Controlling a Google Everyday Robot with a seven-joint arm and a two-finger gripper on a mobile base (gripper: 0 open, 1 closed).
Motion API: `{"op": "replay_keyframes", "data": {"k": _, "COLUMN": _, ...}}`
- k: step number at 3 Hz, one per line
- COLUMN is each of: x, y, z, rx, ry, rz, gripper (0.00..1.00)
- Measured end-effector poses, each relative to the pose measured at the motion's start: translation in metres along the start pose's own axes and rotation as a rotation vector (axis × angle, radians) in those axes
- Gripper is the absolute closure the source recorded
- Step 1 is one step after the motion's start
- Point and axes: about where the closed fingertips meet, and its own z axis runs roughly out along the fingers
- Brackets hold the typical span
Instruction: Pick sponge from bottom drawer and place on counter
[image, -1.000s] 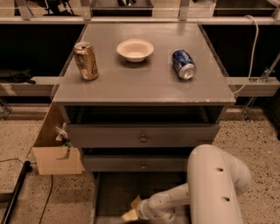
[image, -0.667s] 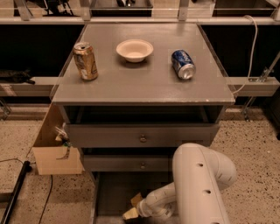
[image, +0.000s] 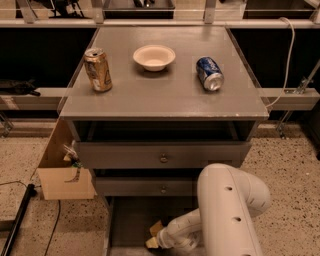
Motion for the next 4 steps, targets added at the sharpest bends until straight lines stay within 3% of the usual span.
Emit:
{"op": "replay_keyframes", "data": {"k": 3, "x": 0.0000, "y": 0.0000, "z": 0.0000, "rx": 0.000, "ry": 0.000, "rz": 0.000, "gripper": 0.95}}
{"op": "replay_keyframes", "data": {"k": 4, "x": -0.0014, "y": 0.0002, "z": -0.0067, "rx": 0.001, "ry": 0.002, "rz": 0.001, "gripper": 1.00}}
